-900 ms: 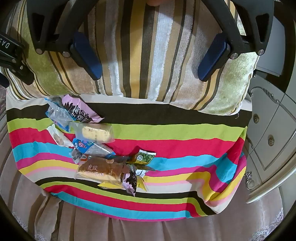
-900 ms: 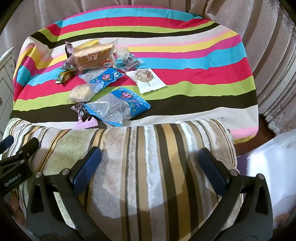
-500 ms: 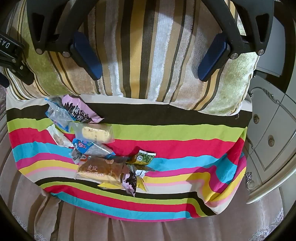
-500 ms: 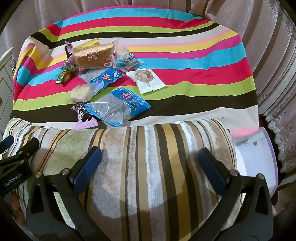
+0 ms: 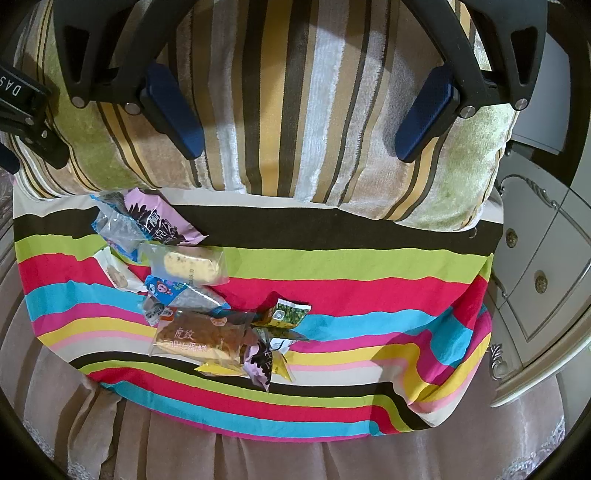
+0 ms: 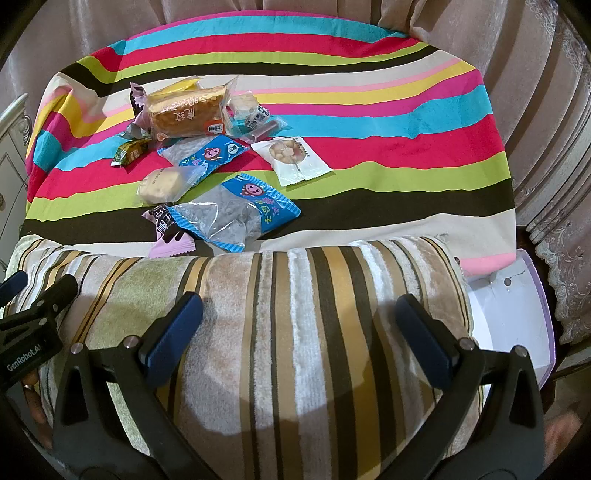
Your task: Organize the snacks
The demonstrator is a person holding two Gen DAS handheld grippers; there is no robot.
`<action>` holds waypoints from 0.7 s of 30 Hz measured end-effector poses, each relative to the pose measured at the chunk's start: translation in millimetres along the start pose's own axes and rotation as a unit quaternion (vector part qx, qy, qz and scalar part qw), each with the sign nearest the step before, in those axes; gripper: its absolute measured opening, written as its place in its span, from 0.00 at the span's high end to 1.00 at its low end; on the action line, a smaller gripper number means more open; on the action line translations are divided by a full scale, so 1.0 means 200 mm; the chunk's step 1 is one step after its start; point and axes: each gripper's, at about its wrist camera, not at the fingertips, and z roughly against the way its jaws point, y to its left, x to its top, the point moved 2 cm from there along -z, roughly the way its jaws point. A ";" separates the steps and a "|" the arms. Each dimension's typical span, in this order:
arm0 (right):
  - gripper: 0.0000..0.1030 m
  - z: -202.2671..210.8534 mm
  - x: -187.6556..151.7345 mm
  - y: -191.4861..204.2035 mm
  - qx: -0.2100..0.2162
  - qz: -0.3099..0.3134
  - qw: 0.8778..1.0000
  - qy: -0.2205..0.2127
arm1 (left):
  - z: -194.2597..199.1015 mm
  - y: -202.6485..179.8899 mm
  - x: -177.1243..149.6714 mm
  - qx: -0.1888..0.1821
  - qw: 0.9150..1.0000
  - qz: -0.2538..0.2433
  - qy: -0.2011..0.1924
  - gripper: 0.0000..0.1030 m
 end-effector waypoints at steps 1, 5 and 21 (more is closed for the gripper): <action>0.00 0.00 0.00 0.00 0.000 0.000 1.000 0.000 | 0.00 0.00 0.00 0.000 1.000 0.001 -0.001 0.00; 0.00 0.01 0.00 0.00 0.000 -0.001 1.000 -0.001 | 0.00 0.00 0.00 0.000 1.000 -0.001 -0.006 0.00; 0.00 0.00 0.01 0.02 -0.014 0.008 1.000 -0.002 | 0.00 -0.01 0.00 0.008 1.000 -0.008 -0.008 0.00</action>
